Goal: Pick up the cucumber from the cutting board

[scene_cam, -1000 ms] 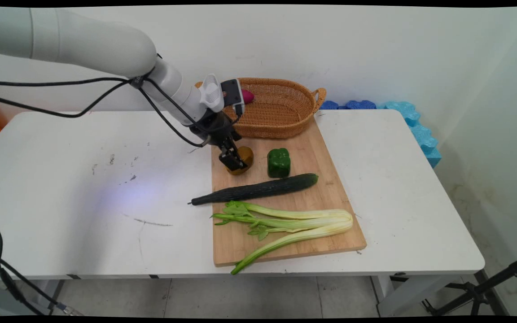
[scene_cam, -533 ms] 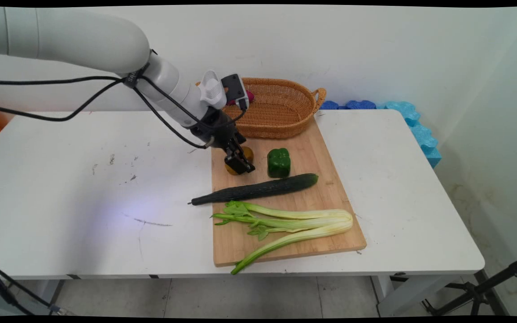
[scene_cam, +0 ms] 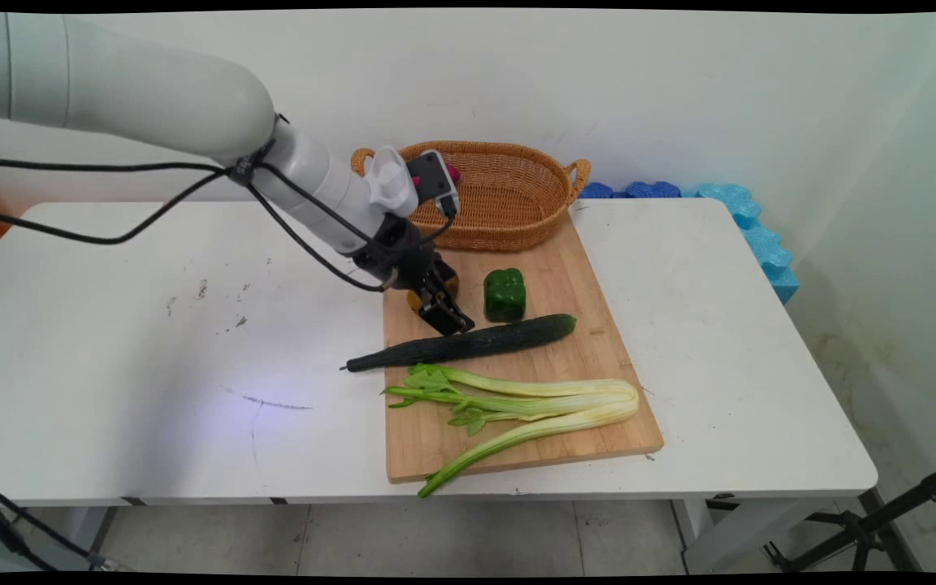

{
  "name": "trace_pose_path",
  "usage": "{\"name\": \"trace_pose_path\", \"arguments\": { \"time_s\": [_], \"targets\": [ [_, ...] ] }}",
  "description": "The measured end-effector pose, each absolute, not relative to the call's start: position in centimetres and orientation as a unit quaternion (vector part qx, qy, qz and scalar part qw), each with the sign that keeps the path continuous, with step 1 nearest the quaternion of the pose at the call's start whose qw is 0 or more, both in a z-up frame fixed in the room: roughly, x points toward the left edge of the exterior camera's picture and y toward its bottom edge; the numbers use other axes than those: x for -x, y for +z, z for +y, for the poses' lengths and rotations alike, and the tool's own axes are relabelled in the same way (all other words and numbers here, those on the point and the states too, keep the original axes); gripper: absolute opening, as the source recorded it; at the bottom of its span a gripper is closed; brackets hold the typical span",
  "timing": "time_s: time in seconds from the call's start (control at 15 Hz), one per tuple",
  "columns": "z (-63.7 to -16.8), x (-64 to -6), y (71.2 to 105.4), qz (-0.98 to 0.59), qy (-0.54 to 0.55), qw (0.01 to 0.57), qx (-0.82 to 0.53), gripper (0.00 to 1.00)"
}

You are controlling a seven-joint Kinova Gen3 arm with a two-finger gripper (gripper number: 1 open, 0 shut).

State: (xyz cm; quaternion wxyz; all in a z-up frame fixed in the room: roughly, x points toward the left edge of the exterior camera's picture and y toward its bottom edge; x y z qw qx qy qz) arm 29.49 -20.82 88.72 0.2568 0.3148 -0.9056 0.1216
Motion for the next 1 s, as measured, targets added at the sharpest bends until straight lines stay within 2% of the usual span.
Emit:
{"name": "trace_pose_path", "arguments": {
  "time_s": [1.0],
  "targets": [
    [-21.1,-28.8,83.3,-0.91,0.114,0.259,-0.304,1.0]
  ]
}}
